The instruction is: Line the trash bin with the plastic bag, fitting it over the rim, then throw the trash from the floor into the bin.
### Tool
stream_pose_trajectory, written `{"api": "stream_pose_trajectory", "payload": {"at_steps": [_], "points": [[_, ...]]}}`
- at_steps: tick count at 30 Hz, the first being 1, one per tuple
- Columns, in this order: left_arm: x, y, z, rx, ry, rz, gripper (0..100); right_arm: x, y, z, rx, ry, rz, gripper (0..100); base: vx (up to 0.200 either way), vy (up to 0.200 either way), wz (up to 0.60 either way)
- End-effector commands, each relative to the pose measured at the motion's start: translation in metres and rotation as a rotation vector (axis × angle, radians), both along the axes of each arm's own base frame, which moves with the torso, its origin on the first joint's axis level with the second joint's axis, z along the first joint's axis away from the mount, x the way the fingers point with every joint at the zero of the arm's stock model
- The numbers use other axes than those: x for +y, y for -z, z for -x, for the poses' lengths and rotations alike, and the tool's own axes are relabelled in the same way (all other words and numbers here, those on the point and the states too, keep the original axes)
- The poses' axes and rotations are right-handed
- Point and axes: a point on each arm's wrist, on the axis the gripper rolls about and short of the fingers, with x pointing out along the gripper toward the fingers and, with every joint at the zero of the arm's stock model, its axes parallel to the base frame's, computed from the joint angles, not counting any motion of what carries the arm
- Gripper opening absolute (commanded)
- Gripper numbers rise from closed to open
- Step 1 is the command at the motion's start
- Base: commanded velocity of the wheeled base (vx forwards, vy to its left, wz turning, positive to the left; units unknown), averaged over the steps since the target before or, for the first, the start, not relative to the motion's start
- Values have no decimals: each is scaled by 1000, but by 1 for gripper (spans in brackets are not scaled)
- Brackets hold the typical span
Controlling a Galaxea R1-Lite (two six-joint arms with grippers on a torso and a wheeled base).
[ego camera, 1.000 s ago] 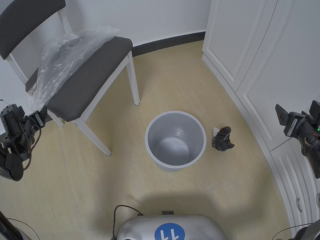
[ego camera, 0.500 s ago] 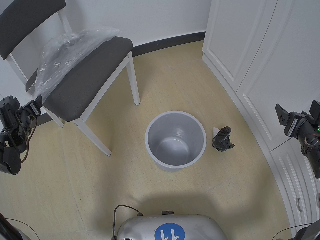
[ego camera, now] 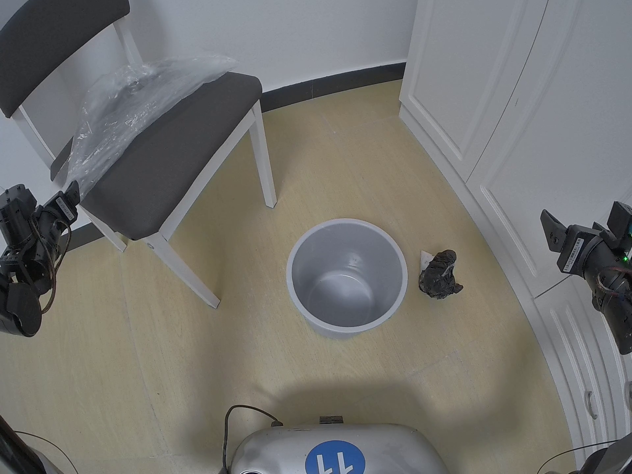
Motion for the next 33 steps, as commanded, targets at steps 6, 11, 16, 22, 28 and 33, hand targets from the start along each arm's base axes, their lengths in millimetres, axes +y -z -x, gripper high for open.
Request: {"api": "stream_pose_trajectory", "payload": {"at_steps": [6, 11, 16, 22, 28, 33], "points": [[9, 17, -17, 0, -18, 31, 100, 1, 1, 0, 4, -6, 2, 100, 0, 0, 0], [4, 15, -15, -19, -3, 18, 100, 1, 1, 0, 2, -6, 1, 100, 0, 0, 0], [1, 6, -22, 7, 15, -111, 100, 1, 0, 0, -1, -9, 0, 100, 0, 0, 0], [3, 0, -43, 92, 61, -386, 100, -1, -5, 3, -21, -9, -10, 100, 0, 0, 0], [4, -15, -54, 153, 34, -589, 100, -6, -13, 12, -53, -8, -5, 100, 0, 0, 0], [5, -36, -58, 145, -4, -679, 100, -8, -17, 15, -67, -9, -5, 100, 0, 0, 0]]}}
